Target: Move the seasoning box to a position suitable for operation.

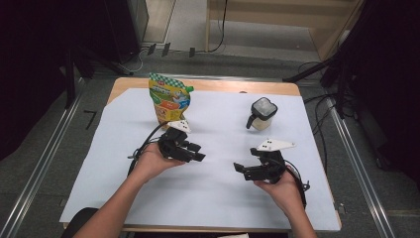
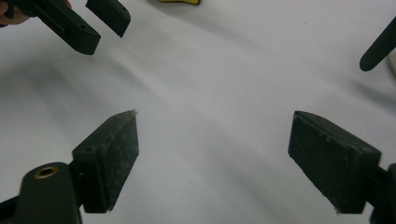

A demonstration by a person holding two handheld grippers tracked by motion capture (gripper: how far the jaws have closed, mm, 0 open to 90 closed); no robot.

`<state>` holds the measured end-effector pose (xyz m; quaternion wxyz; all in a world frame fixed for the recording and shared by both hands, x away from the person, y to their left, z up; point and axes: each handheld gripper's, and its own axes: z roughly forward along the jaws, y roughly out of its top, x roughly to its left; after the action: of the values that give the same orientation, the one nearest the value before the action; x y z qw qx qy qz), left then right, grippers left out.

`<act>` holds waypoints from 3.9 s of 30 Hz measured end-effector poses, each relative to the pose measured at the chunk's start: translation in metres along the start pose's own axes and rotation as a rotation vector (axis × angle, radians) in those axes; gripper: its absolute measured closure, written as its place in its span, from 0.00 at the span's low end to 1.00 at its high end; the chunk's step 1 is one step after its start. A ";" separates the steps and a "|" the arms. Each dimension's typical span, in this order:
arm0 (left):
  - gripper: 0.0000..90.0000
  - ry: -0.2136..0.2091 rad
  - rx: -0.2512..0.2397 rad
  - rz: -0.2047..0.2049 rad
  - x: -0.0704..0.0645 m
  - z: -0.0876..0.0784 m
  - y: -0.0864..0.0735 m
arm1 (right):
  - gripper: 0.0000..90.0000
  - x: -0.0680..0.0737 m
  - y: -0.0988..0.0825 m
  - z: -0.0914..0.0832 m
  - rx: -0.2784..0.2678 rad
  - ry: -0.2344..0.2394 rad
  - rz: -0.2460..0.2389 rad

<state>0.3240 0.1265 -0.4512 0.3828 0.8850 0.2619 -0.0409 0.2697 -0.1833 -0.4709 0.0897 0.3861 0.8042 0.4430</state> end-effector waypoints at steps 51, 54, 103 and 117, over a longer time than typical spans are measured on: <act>0.49 0.013 -0.047 0.031 -0.007 -0.022 -0.001 | 0.51 -0.010 0.003 -0.010 -0.036 -0.031 -0.048; 0.49 0.012 -0.050 0.023 -0.006 -0.024 -0.002 | 0.49 -0.016 0.005 -0.014 -0.052 -0.046 -0.030; 0.48 -0.030 -0.052 0.001 -0.007 -0.025 -0.013 | 0.24 -0.153 0.036 0.025 -0.045 -0.224 0.086; 0.49 -0.019 -0.036 -0.033 -0.009 -0.025 -0.028 | 0.13 -0.166 0.039 0.061 -0.064 -0.218 0.082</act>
<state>0.2992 0.1560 -0.4489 0.4006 0.8729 0.2737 -0.0510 0.4340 -0.2483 -0.5090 0.1705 0.4617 0.7586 0.4269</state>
